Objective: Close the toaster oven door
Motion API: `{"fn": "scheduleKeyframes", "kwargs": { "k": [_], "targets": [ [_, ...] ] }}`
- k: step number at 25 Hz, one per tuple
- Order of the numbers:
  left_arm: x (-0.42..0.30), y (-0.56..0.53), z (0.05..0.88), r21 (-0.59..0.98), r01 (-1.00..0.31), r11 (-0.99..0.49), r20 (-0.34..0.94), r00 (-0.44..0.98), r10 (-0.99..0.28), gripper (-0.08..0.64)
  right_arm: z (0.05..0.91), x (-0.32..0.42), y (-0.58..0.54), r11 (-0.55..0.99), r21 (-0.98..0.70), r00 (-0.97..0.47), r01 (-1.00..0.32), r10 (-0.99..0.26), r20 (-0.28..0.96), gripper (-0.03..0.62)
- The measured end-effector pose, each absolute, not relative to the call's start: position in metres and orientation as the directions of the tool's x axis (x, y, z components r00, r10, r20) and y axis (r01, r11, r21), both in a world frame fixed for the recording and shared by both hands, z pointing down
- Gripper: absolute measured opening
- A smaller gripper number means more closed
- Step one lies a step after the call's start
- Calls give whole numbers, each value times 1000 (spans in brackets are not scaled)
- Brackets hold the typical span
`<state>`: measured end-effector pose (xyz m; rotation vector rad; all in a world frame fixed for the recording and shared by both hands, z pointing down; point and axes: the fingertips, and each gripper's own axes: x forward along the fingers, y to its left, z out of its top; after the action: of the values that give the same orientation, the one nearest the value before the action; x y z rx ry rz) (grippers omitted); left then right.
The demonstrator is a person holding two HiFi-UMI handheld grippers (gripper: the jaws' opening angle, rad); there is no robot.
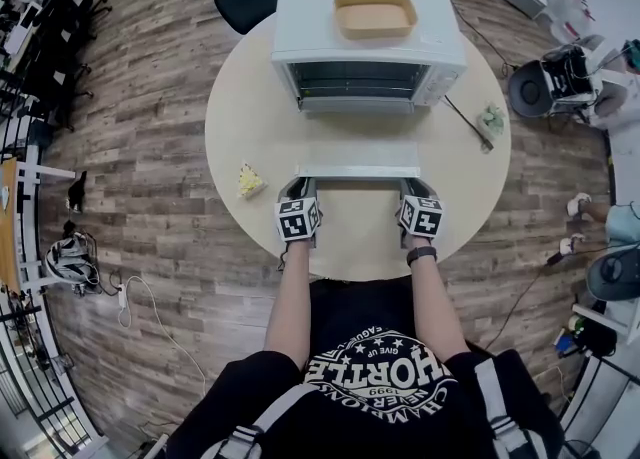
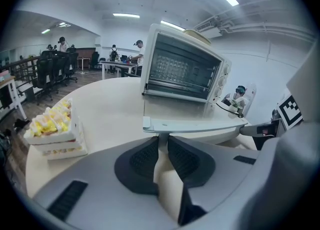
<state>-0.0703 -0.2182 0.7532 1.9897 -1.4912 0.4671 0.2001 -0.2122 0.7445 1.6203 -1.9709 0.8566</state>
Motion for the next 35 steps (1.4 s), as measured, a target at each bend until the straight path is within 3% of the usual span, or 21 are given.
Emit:
{"fn": "scheduleKeyframes", "kwargs": {
  "k": [35],
  "targets": [
    [-71, -225, 720, 220, -959, -179, 548, 274, -791, 75, 710, 201, -218, 135, -186, -223, -973, -753, 619, 84]
  ]
}}
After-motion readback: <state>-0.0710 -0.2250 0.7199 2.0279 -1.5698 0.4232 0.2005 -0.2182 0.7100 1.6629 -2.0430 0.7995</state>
